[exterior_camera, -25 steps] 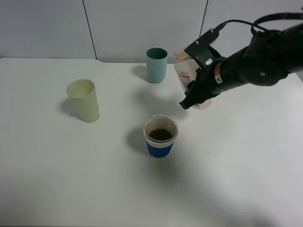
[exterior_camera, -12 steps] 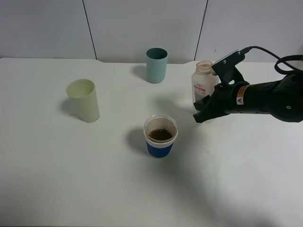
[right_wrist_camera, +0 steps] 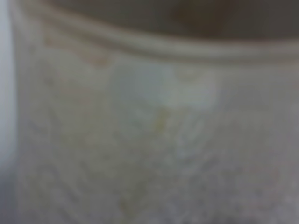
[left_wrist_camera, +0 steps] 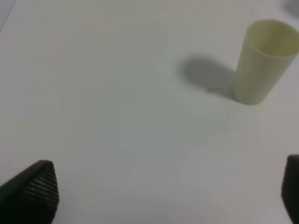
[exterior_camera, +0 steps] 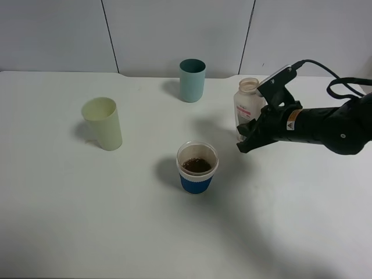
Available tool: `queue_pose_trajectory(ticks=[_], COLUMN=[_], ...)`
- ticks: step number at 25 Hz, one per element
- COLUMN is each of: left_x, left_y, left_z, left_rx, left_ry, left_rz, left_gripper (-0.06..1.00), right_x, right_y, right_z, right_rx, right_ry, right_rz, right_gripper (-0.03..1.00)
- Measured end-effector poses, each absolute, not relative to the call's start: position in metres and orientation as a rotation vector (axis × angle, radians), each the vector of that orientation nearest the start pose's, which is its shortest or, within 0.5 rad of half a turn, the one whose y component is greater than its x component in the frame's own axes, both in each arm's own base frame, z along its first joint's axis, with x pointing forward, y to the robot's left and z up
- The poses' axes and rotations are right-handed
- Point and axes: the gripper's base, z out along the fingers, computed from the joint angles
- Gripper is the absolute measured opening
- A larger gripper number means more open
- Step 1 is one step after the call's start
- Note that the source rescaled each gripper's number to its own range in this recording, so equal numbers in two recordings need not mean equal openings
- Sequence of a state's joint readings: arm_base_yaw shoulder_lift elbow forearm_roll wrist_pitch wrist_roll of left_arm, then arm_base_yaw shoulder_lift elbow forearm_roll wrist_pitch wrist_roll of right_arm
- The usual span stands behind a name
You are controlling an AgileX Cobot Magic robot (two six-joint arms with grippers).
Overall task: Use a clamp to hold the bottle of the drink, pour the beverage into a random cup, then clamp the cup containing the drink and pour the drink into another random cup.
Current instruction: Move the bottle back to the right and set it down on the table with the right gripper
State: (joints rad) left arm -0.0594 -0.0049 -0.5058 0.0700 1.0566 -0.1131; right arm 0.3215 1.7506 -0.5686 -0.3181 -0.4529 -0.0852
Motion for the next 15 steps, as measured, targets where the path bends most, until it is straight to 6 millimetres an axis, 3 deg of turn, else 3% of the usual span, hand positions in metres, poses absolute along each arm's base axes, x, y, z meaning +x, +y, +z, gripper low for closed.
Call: queue_pose_trajectory(ticks=[6,15], left_x=[-0.006,-0.006], left_y=[0.006,0.006], left_z=[0.279,0.279], left_rx=[-0.058,-0.058], left_ry=[2.027,2.027], left_rz=[-0.025,-0.025], left_gripper=[0.89,0.89], right_x=[0.282,0.293], right_y=[0.096,0.092], right_z=[0.104,0.093], right_rx=[-0.768,-0.688], right_ry=[2.100,2.018], right_rz=[0.109,0.055], right_gripper=[0.00,0.00])
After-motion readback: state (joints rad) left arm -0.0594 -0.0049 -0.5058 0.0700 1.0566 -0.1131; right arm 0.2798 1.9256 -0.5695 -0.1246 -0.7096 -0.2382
